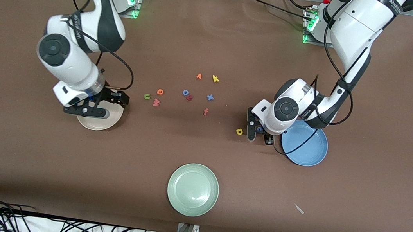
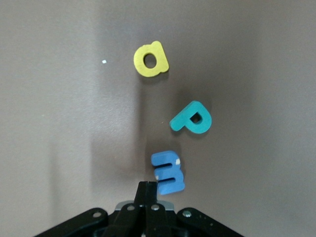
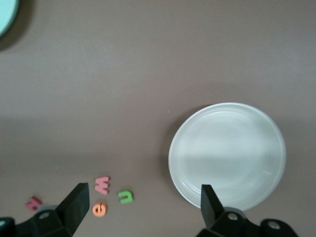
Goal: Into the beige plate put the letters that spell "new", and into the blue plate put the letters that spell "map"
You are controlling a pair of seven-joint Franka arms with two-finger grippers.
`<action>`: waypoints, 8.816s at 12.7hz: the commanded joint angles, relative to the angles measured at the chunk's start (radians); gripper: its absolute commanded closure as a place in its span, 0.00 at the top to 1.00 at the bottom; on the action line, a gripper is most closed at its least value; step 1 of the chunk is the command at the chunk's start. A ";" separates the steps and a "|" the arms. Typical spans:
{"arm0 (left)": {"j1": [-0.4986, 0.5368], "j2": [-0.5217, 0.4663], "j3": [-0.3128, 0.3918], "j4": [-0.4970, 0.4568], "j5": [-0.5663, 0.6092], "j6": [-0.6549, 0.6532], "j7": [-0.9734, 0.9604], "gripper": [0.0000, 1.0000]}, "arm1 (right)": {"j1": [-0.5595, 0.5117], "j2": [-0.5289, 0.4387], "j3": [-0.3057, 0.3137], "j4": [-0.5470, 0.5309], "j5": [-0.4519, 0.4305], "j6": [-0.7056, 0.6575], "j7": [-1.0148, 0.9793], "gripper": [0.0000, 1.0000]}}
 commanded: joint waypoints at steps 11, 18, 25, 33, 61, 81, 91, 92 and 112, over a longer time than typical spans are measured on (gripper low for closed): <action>0.002 0.027 -0.023 -0.023 0.037 0.053 0.004 0.78 | 0.042 0.075 0.085 -0.371 -0.008 0.495 0.128 1.00; 0.003 0.021 -0.021 -0.019 0.068 0.052 0.011 0.21 | 0.042 0.074 0.099 -0.407 -0.008 0.496 0.131 0.98; 0.092 -0.087 -0.023 0.026 0.066 -0.108 0.016 0.18 | 0.042 0.106 0.101 -0.427 -0.008 0.559 0.130 0.95; 0.227 -0.129 -0.024 0.090 0.036 -0.220 -0.217 0.17 | 0.043 0.121 0.120 -0.422 -0.008 0.581 0.130 0.57; 0.322 -0.074 -0.030 -0.140 -0.017 0.042 -0.415 0.25 | -0.011 0.116 0.153 -0.201 -0.008 0.341 0.198 0.75; 0.129 0.015 -0.205 -0.079 -0.038 0.127 -1.236 0.83 | 0.037 0.152 0.157 -0.230 -0.008 0.418 0.193 0.12; 0.106 0.058 -0.196 -0.077 0.037 0.128 -1.269 0.21 | -0.159 0.021 0.054 -0.229 0.003 0.180 -0.301 0.53; 0.104 0.060 -0.196 -0.077 0.038 0.128 -1.282 0.21 | -0.159 0.021 0.054 -0.229 0.009 0.179 -0.289 0.63; 0.362 -0.023 -0.207 0.029 0.074 -0.235 -0.769 0.13 | 0.062 0.113 0.199 -0.385 0.005 0.521 0.357 0.60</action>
